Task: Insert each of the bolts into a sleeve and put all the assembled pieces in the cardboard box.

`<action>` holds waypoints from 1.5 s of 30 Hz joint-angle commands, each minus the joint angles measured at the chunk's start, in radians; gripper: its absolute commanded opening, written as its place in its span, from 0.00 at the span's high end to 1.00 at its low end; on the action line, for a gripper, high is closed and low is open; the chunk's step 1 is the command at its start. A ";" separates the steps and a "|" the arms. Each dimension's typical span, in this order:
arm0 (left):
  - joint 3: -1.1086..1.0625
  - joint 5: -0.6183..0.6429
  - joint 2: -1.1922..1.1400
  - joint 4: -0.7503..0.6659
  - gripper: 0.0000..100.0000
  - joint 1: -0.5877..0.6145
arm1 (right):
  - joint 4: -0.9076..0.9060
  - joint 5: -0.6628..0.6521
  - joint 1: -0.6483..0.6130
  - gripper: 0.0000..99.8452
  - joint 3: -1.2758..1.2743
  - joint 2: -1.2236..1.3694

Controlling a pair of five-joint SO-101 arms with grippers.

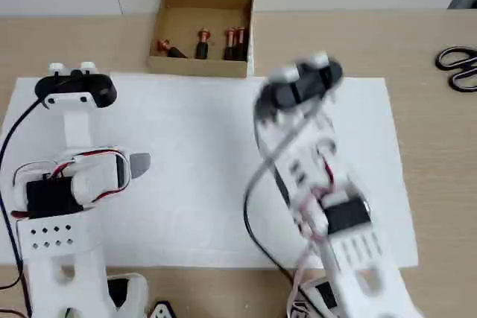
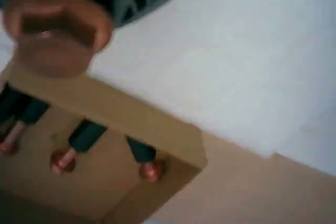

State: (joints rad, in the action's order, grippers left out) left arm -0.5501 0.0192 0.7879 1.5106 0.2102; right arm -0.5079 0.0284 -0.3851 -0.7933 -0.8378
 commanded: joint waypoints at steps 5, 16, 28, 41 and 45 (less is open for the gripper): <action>0.041 -0.002 0.018 0.060 0.72 0.009 | 0.552 -0.012 0.007 1.00 0.285 0.556; 0.041 -0.005 0.018 0.071 0.72 0.009 | 1.124 -0.014 0.007 1.00 0.681 1.250; 0.041 -0.006 0.018 0.092 0.72 0.011 | 1.122 -0.020 0.008 0.99 1.096 1.735; 0.041 -0.006 0.018 0.092 0.72 0.011 | 1.116 -0.021 0.010 0.89 1.106 1.764; 0.041 -0.006 0.018 0.092 0.72 0.011 | 1.047 -0.021 0.008 0.80 1.106 1.758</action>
State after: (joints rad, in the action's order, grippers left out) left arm -0.5501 0.0176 0.7879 1.5996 0.2117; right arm 0.5585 0.0192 -0.3882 0.2501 0.9482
